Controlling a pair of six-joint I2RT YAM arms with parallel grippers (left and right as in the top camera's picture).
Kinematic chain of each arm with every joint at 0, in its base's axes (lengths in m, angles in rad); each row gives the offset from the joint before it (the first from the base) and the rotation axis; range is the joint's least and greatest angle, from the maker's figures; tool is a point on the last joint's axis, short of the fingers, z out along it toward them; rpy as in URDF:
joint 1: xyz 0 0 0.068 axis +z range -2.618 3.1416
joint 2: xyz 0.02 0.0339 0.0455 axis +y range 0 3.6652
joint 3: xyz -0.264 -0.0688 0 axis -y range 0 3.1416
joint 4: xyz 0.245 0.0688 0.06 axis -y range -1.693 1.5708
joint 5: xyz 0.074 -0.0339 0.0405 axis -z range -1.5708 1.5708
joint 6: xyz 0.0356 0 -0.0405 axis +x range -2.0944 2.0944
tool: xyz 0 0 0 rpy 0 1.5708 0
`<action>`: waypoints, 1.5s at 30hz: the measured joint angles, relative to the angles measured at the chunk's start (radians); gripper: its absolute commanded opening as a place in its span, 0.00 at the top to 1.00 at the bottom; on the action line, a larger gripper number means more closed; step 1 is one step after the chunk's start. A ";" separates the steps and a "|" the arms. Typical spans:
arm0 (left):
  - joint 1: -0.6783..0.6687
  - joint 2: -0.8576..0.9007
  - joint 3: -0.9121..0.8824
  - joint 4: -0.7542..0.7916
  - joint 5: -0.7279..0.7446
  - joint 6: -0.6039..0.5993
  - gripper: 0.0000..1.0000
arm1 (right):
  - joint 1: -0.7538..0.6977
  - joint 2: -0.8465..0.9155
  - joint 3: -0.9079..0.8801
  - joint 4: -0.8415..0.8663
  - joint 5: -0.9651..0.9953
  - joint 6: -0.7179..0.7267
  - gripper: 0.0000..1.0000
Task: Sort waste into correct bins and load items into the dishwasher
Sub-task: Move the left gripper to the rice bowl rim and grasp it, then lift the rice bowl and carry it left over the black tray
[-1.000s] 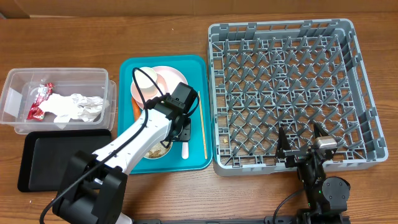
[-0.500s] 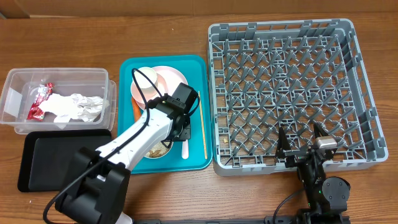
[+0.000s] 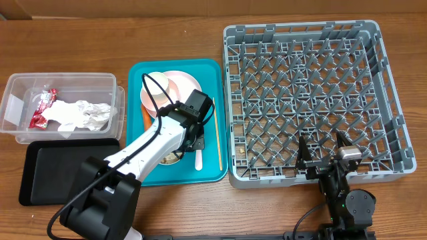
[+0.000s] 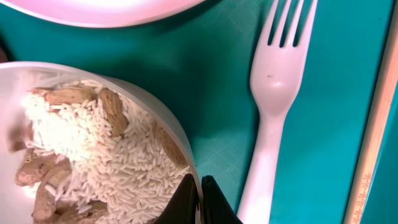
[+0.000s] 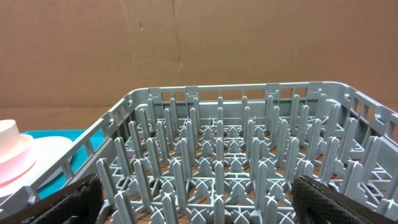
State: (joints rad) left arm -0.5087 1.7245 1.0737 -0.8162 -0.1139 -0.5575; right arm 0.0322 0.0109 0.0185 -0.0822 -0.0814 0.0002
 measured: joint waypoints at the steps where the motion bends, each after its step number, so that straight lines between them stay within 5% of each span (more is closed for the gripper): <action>1: 0.000 0.000 0.000 -0.002 0.000 0.000 0.96 | 0.000 0.000 0.000 0.000 0.000 0.000 0.00; 26: 0.045 0.008 0.393 -0.389 0.036 0.195 0.96 | 0.000 0.000 0.000 0.000 0.000 0.000 0.00; 36: 0.252 -0.205 0.395 -0.428 0.043 0.210 0.96 | 0.000 0.000 0.000 0.000 0.000 0.000 0.00; 45: 0.636 -0.266 0.403 -0.427 0.148 0.317 0.96 | 0.000 0.000 0.000 0.001 0.000 0.000 0.00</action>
State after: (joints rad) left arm 0.1272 1.4590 1.4769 -1.2434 0.0345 -0.2405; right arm 0.0326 0.0109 0.0185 -0.0814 -0.0811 -0.0002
